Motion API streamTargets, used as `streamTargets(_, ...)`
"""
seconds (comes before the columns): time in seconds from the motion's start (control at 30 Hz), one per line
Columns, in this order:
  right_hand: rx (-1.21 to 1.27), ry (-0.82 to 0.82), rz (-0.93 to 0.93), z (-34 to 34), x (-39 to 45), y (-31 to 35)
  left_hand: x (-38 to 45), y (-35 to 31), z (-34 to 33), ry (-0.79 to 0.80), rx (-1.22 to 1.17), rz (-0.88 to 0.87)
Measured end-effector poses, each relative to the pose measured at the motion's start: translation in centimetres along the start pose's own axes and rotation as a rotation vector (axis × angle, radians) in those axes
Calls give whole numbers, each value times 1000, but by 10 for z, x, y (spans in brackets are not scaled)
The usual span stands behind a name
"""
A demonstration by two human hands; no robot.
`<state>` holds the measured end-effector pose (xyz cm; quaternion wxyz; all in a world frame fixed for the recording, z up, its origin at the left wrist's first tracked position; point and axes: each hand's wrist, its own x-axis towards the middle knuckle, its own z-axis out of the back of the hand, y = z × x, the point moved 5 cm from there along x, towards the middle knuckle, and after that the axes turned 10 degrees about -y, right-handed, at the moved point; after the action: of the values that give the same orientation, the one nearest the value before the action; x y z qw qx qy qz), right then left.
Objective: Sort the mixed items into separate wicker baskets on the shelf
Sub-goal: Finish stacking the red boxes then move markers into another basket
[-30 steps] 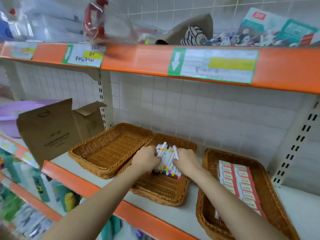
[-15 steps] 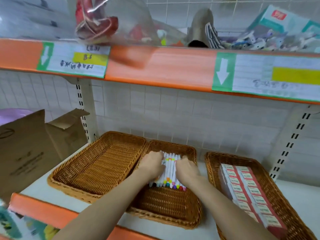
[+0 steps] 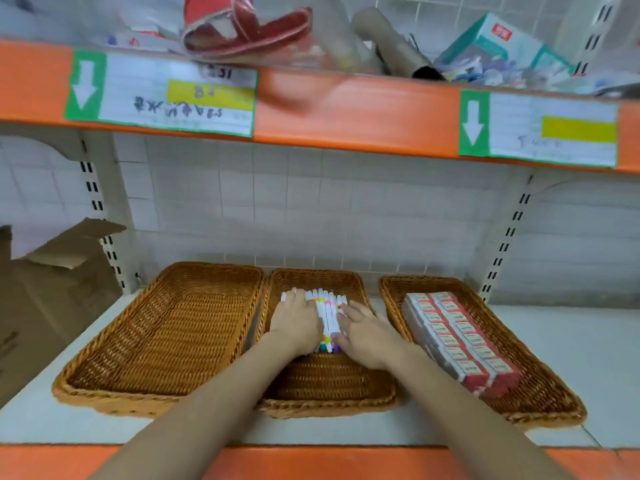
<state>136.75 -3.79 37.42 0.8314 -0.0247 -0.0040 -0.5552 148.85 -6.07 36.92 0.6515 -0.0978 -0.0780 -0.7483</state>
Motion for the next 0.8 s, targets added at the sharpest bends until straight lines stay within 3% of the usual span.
streamTargets(0.27, 116, 24, -81, 10, -47, -20, -20, -26, -7, 269, -128, -75)
streamTargets(0.47, 156, -39, -83, 17, -91, -42, -43, -69, 18, 203, -243, -96)
streamTargets(0.8, 104, -32, -154, 19, -202, -108, -101, -185, 50, 168, -206, -155)
